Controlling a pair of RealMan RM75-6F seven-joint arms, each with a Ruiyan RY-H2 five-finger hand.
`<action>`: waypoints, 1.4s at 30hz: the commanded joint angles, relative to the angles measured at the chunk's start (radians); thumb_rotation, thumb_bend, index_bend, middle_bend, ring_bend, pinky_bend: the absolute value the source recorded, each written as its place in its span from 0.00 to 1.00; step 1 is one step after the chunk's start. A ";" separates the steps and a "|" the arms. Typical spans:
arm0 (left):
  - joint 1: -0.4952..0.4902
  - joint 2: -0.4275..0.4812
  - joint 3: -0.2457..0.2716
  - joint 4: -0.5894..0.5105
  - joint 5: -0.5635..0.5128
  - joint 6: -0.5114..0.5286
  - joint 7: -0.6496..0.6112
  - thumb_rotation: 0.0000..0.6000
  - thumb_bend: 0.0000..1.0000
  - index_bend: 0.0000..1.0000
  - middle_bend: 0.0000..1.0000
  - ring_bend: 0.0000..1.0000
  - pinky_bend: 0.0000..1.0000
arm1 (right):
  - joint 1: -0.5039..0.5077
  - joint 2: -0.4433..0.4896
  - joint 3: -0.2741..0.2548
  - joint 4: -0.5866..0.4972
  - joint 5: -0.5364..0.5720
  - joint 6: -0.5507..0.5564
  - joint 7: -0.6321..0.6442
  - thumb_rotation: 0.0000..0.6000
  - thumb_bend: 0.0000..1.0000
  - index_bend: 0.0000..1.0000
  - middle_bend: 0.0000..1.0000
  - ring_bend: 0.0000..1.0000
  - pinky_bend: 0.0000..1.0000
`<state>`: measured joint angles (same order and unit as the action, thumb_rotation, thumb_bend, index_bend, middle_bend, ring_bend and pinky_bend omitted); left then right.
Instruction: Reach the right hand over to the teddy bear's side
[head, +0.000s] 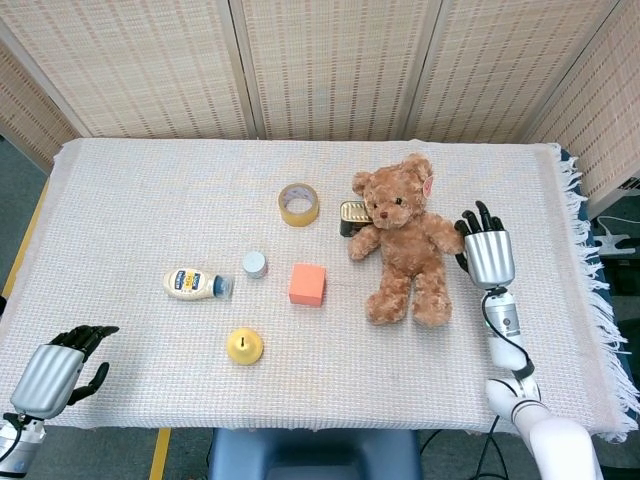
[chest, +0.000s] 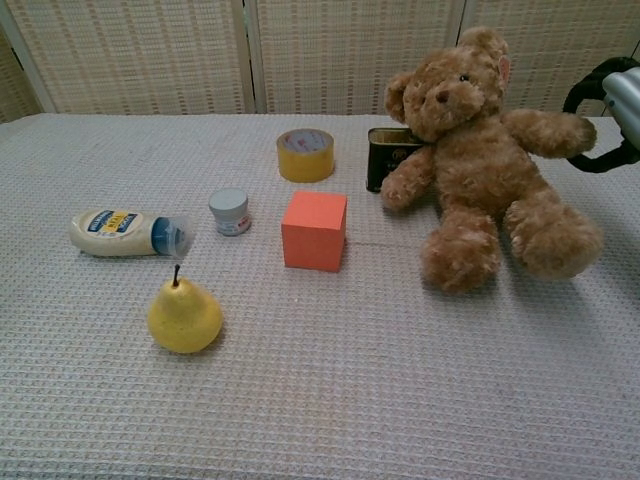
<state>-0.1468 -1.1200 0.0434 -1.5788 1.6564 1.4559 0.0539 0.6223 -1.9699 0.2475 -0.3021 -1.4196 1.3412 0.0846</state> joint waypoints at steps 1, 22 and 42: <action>0.000 0.000 0.000 0.000 0.001 0.001 0.001 1.00 0.44 0.24 0.30 0.26 0.43 | -0.002 -0.003 -0.004 0.001 0.001 0.000 0.002 1.00 0.15 0.40 0.31 0.14 0.40; 0.000 0.002 0.002 -0.001 0.007 0.005 -0.002 1.00 0.44 0.24 0.30 0.26 0.43 | 0.041 -0.040 0.012 0.089 0.039 0.031 0.007 1.00 0.15 0.61 0.37 0.20 0.49; 0.001 0.002 0.003 0.000 0.008 0.006 -0.004 1.00 0.44 0.23 0.30 0.27 0.43 | 0.040 -0.034 0.016 0.085 0.058 0.068 0.022 1.00 0.15 0.60 0.37 0.20 0.49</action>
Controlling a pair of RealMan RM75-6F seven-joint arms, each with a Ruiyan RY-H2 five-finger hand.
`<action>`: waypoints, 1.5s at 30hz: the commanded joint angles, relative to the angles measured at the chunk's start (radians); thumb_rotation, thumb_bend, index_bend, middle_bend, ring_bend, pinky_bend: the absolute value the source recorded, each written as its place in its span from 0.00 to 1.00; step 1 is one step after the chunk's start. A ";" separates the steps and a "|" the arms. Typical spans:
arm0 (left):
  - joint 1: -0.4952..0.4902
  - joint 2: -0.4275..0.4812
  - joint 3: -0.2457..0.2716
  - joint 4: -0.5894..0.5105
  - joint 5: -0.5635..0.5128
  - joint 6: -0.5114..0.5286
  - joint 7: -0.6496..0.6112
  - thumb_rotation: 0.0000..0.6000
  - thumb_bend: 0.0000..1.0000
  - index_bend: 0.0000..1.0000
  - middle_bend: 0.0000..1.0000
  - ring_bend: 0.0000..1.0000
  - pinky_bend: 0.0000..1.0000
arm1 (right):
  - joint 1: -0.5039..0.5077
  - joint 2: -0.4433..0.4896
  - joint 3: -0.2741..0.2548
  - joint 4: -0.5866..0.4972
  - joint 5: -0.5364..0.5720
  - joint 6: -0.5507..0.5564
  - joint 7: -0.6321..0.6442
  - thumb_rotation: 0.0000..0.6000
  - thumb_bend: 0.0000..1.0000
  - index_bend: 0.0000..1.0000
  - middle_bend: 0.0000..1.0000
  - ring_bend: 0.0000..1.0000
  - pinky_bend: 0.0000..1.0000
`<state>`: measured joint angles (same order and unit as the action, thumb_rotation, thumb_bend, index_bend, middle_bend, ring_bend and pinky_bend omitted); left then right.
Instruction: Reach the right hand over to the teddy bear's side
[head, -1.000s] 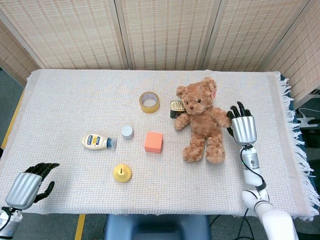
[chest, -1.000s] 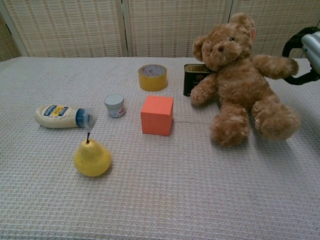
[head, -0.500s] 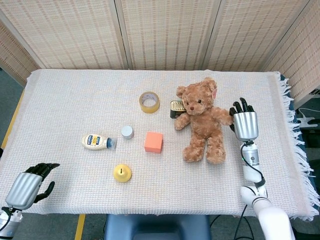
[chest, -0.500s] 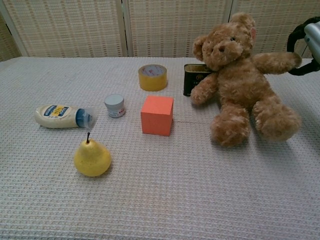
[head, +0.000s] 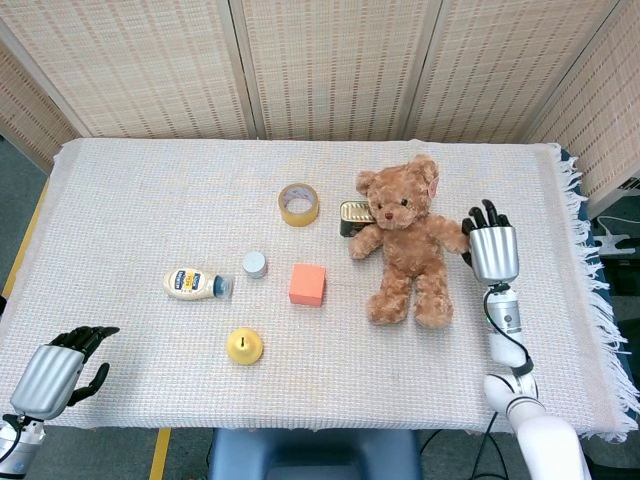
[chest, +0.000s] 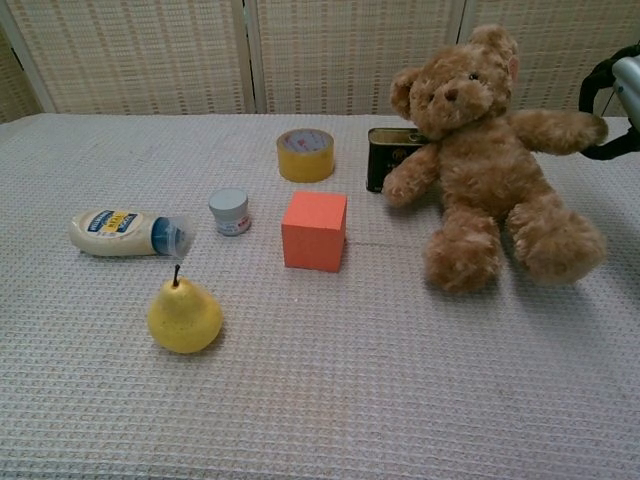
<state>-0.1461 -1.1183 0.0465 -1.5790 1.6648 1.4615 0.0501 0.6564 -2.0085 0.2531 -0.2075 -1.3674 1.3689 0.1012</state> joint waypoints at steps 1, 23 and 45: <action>0.000 0.000 0.000 0.000 0.000 0.000 0.000 1.00 0.44 0.23 0.30 0.27 0.43 | 0.007 0.007 0.013 -0.016 0.008 0.052 0.009 1.00 0.15 0.59 0.37 0.20 0.49; -0.002 0.000 0.000 0.000 -0.003 -0.005 0.000 1.00 0.44 0.24 0.30 0.27 0.43 | 0.004 -0.004 0.002 -0.003 0.012 0.038 -0.017 1.00 0.15 0.58 0.37 0.20 0.49; -0.001 0.001 0.001 -0.002 -0.002 -0.005 0.002 1.00 0.44 0.24 0.30 0.27 0.43 | 0.000 -0.001 0.001 -0.011 0.016 0.047 0.003 1.00 0.15 0.56 0.37 0.20 0.49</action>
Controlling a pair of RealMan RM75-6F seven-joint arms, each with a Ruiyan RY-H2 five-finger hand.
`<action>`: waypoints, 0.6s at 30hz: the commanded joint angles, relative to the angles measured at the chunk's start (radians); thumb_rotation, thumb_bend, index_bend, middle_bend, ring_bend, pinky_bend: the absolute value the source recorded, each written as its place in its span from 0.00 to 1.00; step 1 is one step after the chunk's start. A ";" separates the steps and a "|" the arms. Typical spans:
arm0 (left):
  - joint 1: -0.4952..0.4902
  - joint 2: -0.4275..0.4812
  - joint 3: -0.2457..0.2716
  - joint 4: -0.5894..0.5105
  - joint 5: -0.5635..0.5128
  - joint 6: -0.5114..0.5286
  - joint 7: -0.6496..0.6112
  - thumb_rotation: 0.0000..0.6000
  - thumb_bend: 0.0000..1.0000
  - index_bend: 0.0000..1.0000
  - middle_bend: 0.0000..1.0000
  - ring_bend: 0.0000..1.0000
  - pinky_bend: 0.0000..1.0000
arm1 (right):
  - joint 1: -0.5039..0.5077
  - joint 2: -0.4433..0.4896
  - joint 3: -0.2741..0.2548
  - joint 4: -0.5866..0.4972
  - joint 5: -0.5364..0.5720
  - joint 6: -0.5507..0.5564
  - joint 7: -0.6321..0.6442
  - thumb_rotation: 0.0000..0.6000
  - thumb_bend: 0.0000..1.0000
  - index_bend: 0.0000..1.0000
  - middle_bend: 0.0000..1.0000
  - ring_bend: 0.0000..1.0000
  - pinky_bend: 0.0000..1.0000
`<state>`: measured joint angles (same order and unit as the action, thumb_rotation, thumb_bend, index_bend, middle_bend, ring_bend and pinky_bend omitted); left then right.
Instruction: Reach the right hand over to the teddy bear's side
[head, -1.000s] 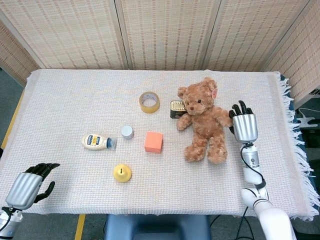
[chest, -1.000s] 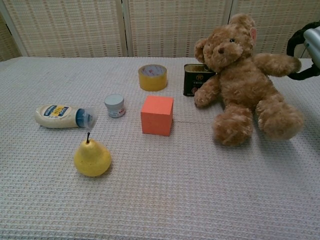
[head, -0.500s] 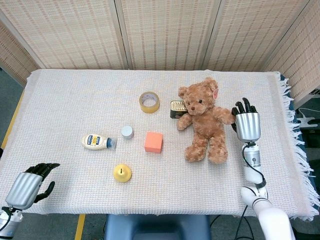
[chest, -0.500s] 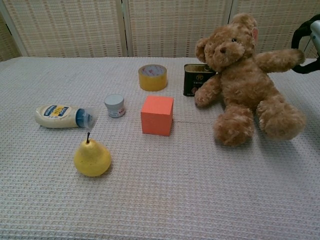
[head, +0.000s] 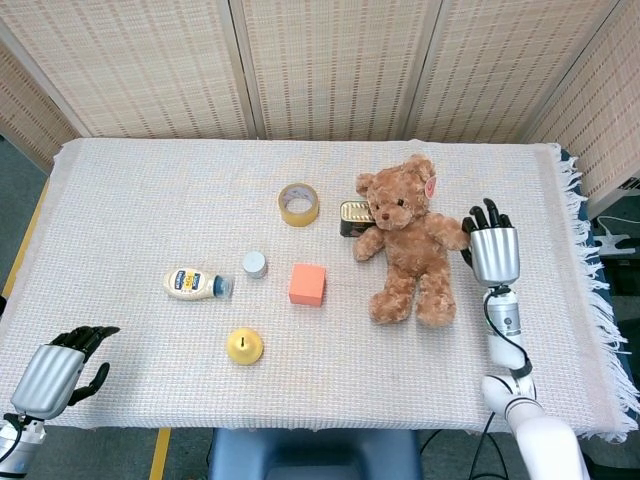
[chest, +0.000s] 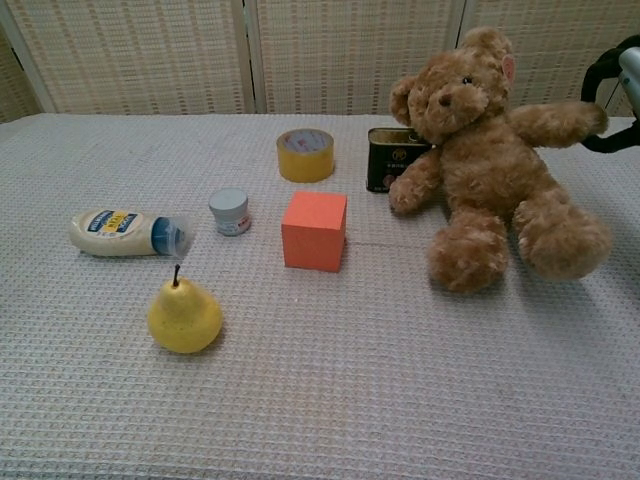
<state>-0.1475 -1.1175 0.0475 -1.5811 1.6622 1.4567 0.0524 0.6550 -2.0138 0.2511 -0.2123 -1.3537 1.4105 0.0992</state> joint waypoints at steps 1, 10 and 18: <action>0.000 0.000 0.000 0.000 0.000 0.000 0.000 1.00 0.44 0.24 0.30 0.27 0.43 | -0.001 0.005 0.001 -0.009 0.001 0.003 0.005 1.00 0.15 0.56 0.37 0.20 0.49; -0.002 0.000 -0.001 0.000 -0.004 -0.005 0.000 1.00 0.44 0.24 0.30 0.27 0.43 | -0.023 0.004 -0.022 -0.025 -0.013 -0.027 0.023 1.00 0.15 0.50 0.37 0.20 0.49; 0.001 0.000 -0.001 0.004 -0.008 -0.002 -0.004 1.00 0.44 0.24 0.30 0.27 0.43 | -0.158 0.164 -0.067 -0.343 -0.035 0.026 0.099 1.00 0.15 0.07 0.12 0.02 0.28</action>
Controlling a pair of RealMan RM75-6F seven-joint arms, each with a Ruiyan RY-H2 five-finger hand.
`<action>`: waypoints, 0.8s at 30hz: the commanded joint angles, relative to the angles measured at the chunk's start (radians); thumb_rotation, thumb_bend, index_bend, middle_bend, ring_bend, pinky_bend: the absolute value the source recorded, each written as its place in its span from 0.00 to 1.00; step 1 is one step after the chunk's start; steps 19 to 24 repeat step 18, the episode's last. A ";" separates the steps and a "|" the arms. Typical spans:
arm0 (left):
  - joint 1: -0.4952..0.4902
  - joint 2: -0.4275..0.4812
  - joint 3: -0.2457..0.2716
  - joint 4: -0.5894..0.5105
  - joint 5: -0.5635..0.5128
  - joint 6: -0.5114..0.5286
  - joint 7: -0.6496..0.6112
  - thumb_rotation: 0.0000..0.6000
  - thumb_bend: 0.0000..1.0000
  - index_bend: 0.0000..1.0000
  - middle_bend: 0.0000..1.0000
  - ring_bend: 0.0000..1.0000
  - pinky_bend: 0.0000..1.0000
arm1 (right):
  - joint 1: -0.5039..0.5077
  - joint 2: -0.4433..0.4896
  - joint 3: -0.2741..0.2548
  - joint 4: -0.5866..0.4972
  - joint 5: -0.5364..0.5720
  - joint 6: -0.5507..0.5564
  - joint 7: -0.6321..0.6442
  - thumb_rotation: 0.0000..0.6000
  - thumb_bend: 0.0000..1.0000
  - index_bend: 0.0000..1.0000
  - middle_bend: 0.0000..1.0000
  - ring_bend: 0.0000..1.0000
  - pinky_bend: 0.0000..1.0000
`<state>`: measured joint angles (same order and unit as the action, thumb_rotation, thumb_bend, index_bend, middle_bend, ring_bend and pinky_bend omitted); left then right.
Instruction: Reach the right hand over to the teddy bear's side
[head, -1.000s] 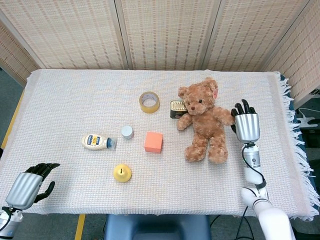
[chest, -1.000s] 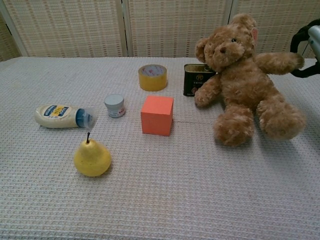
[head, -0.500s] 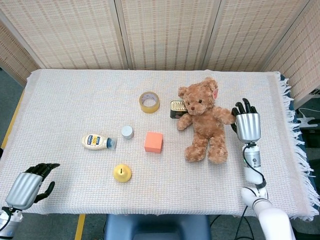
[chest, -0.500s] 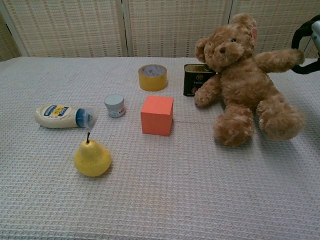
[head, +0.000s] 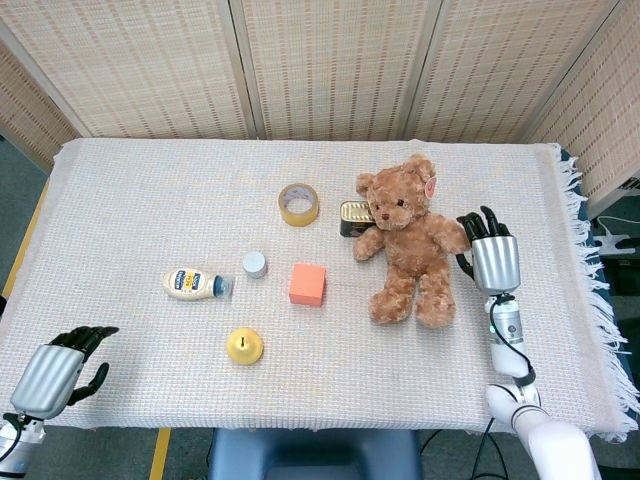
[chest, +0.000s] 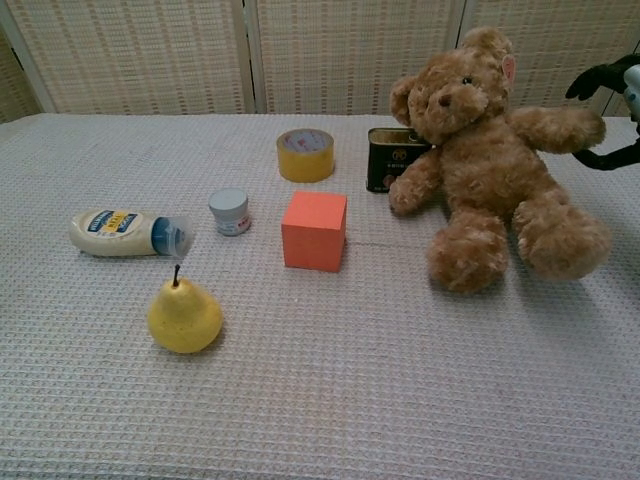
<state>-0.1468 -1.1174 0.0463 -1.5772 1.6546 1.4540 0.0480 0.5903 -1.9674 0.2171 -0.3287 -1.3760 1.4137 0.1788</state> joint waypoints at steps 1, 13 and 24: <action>0.000 0.000 0.000 0.000 0.000 0.001 0.000 1.00 0.44 0.24 0.30 0.27 0.43 | -0.128 0.179 -0.048 -0.347 -0.016 0.029 0.000 1.00 0.15 0.04 0.09 0.00 0.25; 0.000 -0.002 0.002 -0.008 -0.002 -0.007 0.020 1.00 0.44 0.24 0.30 0.27 0.43 | -0.421 0.703 -0.205 -1.234 -0.053 0.193 -0.364 1.00 0.15 0.02 0.06 0.00 0.22; -0.003 -0.005 0.001 -0.015 -0.004 -0.014 0.035 1.00 0.44 0.23 0.30 0.27 0.43 | -0.439 0.695 -0.206 -1.212 -0.073 0.197 -0.368 1.00 0.15 0.02 0.06 0.00 0.22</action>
